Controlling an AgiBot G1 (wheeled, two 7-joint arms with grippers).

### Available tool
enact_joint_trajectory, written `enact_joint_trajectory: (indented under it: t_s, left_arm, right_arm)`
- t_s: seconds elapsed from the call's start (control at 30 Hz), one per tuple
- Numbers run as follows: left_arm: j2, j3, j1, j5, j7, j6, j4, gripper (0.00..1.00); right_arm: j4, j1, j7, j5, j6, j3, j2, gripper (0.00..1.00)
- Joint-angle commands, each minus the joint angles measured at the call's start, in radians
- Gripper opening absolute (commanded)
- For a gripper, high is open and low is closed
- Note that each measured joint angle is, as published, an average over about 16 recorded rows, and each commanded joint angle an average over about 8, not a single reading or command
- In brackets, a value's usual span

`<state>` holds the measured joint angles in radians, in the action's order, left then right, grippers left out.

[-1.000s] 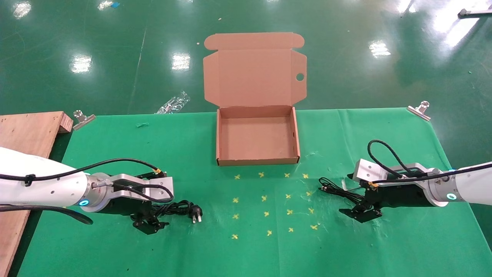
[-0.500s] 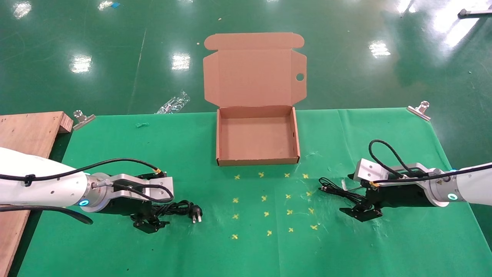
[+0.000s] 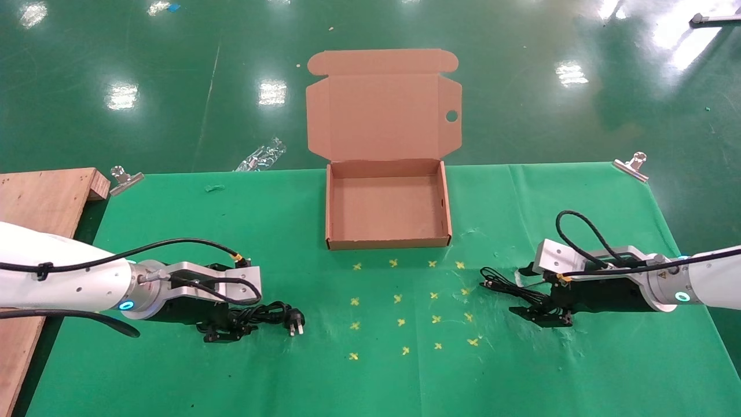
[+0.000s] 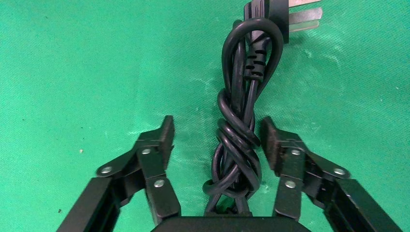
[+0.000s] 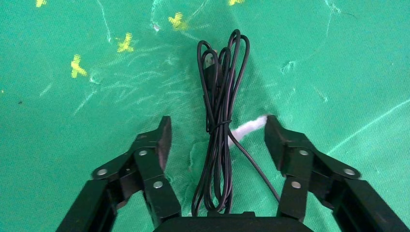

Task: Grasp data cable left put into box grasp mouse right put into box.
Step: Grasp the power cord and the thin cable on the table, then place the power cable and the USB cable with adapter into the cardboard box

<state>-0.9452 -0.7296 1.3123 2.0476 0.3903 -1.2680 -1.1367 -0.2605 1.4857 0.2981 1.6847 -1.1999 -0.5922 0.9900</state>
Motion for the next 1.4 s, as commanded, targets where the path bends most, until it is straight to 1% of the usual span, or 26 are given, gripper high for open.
enact_joint_trajectory:
  t_s: [0.03, 1.0, 1.2, 1.3, 1.4]
  left_arm:
    - [0.000, 0.000, 0.000, 0.000, 0.000, 0.000, 0.000, 0.00]
    - [0.002, 0.003, 0.004, -0.004, 0.002, -0.001, 0.000, 0.00]
    - [0.034, 0.037, 0.062, -0.059, -0.020, -0.036, -0.015, 0.00]
    - [0.047, 0.060, 0.117, -0.094, -0.038, -0.061, -0.017, 0.00]
    - [0.033, 0.079, 0.176, -0.118, -0.045, -0.070, -0.001, 0.00]
  right_arm:
    - [-0.002, -0.001, 0.000, 0.000, 0.000, 0.000, -0.001, 0.00]
    - [-0.007, -0.003, -0.001, -0.002, -0.002, 0.001, -0.003, 0.00]
    - [-0.013, 0.008, 0.000, -0.004, -0.001, 0.004, -0.011, 0.00]
    - [-0.030, 0.035, -0.001, -0.008, -0.001, 0.010, -0.032, 0.00]
    - [-0.061, 0.080, -0.007, -0.013, 0.001, 0.021, -0.064, 0.00]
